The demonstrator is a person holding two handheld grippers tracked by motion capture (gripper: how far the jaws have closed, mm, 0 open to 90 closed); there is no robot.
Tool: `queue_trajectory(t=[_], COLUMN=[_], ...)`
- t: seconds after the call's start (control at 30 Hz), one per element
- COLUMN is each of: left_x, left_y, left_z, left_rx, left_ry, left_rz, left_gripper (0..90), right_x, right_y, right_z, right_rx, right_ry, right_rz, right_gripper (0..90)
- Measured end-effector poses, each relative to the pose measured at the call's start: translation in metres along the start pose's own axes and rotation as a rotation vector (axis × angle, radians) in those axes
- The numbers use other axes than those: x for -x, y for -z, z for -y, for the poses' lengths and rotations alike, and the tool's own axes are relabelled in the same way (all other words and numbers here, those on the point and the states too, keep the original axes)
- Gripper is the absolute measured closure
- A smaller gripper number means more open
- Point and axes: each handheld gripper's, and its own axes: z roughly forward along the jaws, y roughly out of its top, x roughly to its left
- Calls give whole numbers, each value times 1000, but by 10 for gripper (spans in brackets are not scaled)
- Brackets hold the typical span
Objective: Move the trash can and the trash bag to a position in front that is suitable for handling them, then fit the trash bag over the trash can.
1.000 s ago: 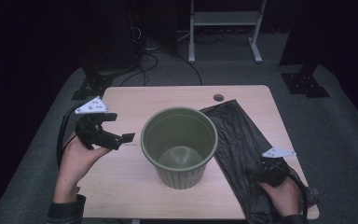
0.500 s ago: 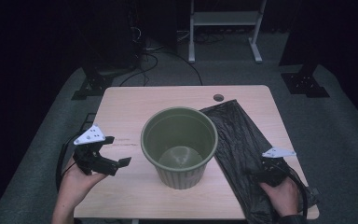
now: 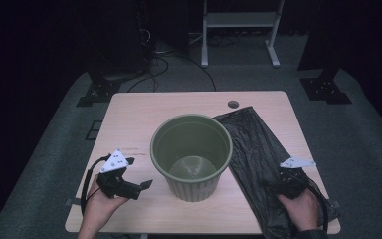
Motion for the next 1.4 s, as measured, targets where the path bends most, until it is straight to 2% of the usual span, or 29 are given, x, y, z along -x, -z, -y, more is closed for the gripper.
queue_trajectory(t=[0.13, 0.3, 0.47, 0.53, 0.67, 0.83, 1.0, 1.3, 1.4], left_x=[1, -1, -2, -4, -6, -8, -8, -7, -7], left_y=[-14, -28, -43, -46, -50, -56, -63, -64, -64], left_z=[10, 22, 36, 40, 46, 53, 60, 61, 61], left_rx=[12, -11, -63, -73, -78, -116, -144, -149, -148], left_ry=[8, 20, -9, 5, 16, 11, 22, 10, 10], left_rz=[-2, 2, -31, -14, -15, -11, 12, -3, -3], left_gripper=[5, 6, 5, 5, 5, 5, 5, 0, 0], right_x=[0, 0, 0, 0, 0, 0, 0, -1, -2], right_y=[0, 0, 0, 0, 0, 0, 0, 0, 2], right_z=[0, 0, 0, 0, 0, 0, 0, 0, 1], right_rx=[1, 0, 0, 0, 0, 0, 0, 2, 11], right_ry=[-1, -1, -1, -1, -1, -1, -1, -1, 4], right_rz=[-1, 0, 0, 0, 0, 1, 1, 2, -3], right_gripper=[98, 98, 98, 98, 98, 98, 98, 103, 168])
